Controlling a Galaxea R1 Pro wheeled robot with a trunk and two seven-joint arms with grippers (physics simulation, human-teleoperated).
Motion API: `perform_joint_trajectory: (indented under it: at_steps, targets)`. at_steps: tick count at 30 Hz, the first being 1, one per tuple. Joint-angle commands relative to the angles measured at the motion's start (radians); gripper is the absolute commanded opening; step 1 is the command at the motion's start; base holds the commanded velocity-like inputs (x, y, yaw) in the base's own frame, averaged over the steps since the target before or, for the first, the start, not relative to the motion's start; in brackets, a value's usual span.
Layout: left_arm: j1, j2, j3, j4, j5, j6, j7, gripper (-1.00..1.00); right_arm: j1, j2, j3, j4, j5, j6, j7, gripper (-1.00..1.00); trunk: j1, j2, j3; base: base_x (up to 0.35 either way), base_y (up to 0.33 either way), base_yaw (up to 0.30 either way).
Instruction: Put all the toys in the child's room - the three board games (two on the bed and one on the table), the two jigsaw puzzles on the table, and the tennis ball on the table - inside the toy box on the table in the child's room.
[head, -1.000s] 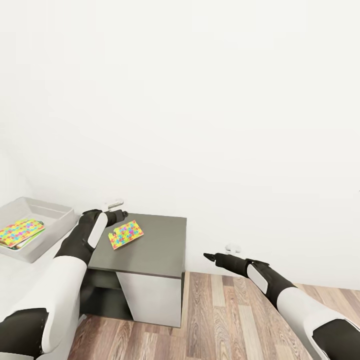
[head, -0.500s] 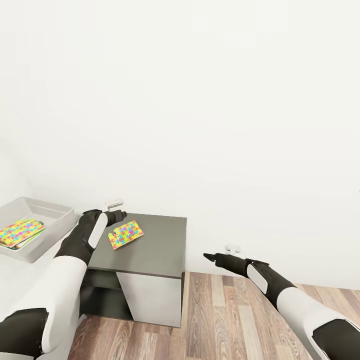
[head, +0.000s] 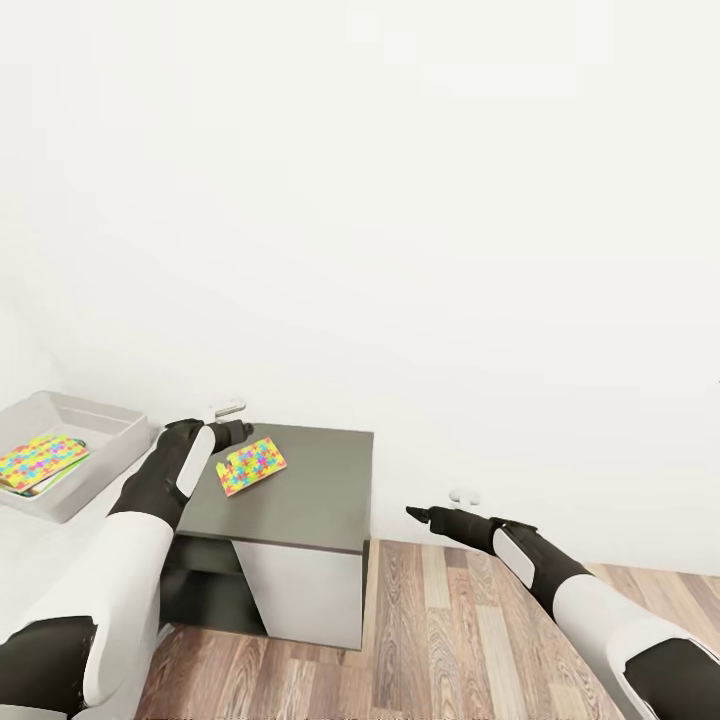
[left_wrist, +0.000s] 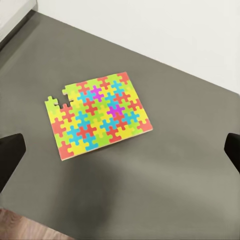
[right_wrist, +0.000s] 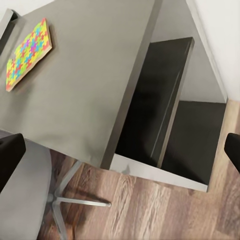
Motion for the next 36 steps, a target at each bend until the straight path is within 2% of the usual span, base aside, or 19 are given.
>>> perform_joint_trajectory:
  at_steps: [1,30,36]
  targets:
    - [-0.001,0.000,0.000,-0.001,0.011,0.004,0.008,1.00,0.000,-0.001,0.004,-0.001,-0.009,0.006,0.000,1.00,0.001,-0.002,-0.004,0.000,0.000,0.000]
    - [-0.001,0.005,0.000,-0.001,0.011,0.004,0.006,1.00,0.001,0.004,0.004,-0.004,-0.008,0.005,-0.002,1.00,0.001,-0.002,-0.051,0.000,0.001,0.000]
    - [-0.001,0.005,0.000,-0.002,0.011,0.005,0.006,1.00,0.001,0.007,0.004,-0.004,-0.008,0.004,-0.004,1.00,0.001,-0.002,-0.061,0.000,0.146,0.000]
